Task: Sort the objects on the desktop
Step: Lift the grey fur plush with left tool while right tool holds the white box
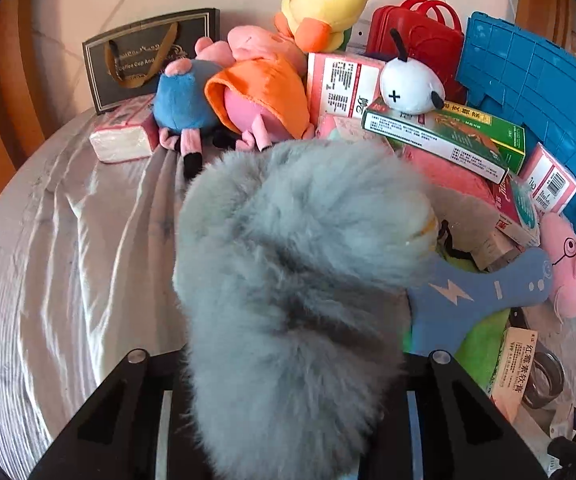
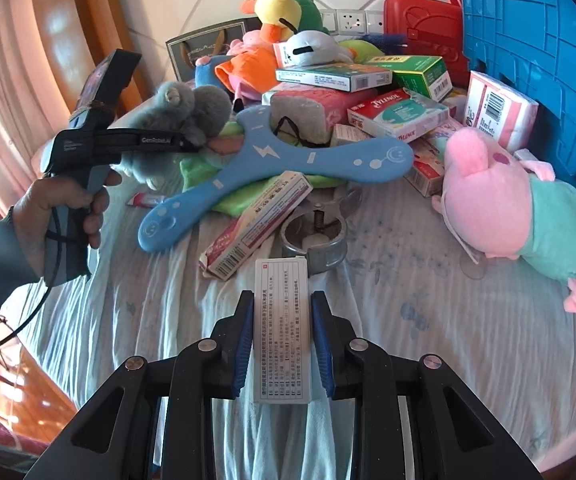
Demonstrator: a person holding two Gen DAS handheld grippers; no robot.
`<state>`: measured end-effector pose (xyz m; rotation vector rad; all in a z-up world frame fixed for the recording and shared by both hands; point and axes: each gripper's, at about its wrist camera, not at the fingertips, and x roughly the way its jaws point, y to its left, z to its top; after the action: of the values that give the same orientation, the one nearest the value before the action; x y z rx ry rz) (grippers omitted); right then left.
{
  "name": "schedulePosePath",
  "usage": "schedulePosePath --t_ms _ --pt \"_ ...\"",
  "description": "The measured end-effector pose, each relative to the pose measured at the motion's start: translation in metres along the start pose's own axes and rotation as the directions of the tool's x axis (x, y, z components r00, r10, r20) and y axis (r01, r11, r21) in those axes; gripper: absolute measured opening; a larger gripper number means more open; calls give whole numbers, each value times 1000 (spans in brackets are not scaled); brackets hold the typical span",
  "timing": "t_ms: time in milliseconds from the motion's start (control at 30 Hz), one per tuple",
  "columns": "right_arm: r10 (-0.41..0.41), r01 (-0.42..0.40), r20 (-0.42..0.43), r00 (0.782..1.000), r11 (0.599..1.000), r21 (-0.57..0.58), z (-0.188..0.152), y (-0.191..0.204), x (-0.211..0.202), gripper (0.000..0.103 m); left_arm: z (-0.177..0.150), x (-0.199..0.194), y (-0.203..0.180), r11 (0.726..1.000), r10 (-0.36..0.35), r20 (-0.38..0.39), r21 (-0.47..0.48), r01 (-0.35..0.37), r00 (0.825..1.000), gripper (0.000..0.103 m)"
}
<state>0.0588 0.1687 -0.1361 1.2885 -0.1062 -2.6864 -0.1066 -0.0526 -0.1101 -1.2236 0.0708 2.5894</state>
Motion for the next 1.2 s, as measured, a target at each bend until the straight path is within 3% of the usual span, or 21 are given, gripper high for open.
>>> schedulePosePath --t_ms 267,533,900,1200 --pt "23 -23 30 999 999 28 10 0 -16 28 -11 -32 -17 999 -6 53 40 4 999 30" --pt "-5 -1 53 999 993 116 10 -38 -35 27 -28 -44 -29 999 -18 66 51 15 998 30" --pt "-51 41 144 988 997 67 70 -33 -23 27 -22 -69 -55 997 -52 124 66 44 991 30" --pt "-77 67 228 971 996 54 118 -27 -38 27 -4 -93 -84 994 -76 177 87 62 981 30"
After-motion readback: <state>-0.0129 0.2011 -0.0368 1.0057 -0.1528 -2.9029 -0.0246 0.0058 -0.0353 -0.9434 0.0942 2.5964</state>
